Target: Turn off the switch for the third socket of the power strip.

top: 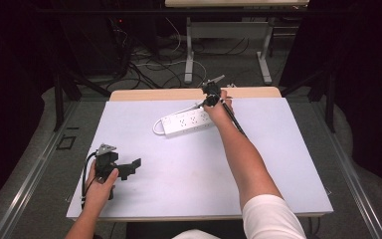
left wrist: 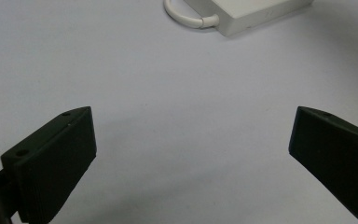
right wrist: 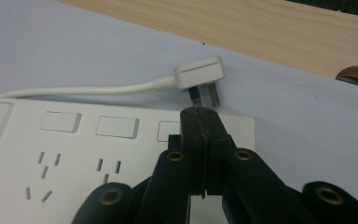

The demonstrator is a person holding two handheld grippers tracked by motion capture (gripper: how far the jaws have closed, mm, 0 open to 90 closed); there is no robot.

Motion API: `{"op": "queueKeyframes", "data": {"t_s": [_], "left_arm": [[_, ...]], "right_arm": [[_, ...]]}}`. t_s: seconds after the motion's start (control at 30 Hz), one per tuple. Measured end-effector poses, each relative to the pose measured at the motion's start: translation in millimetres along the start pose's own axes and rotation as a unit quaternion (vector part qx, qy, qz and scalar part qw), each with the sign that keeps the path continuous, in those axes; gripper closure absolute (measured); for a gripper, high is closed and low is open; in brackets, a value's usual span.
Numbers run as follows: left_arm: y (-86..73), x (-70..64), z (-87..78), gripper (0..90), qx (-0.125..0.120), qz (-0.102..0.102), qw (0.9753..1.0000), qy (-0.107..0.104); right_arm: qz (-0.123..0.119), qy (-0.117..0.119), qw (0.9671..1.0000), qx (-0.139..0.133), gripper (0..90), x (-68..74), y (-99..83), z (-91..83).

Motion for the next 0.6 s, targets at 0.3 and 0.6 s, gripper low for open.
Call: {"op": "queueKeyframes", "data": {"t_s": [0.3, 0.6], "left_arm": [[-0.3, 0.1, -1.0, 0.6, 0.008, 0.001, 1.0000, -0.003], [-0.3, 0.1, 0.2, 0.7, 0.000, -0.002, 1.0000, -0.001]], "right_arm": [[0.008, 0.002, 0.9999, 0.009, 90.0, -0.7, -3.8, 10.9], [0.018, 0.003, 0.9998, -0.001, 90.0, 0.4, -4.4, 17.1]]}}
Point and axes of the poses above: each handheld gripper's, and its own axes: z roughly forward along the jaws, y roughly out of its top, x roughly to its left, the point moved 5 cm from there along z, roughly forward along the jaws, and after that the axes turned 12 degrees about -y, right-handed, at the moved point
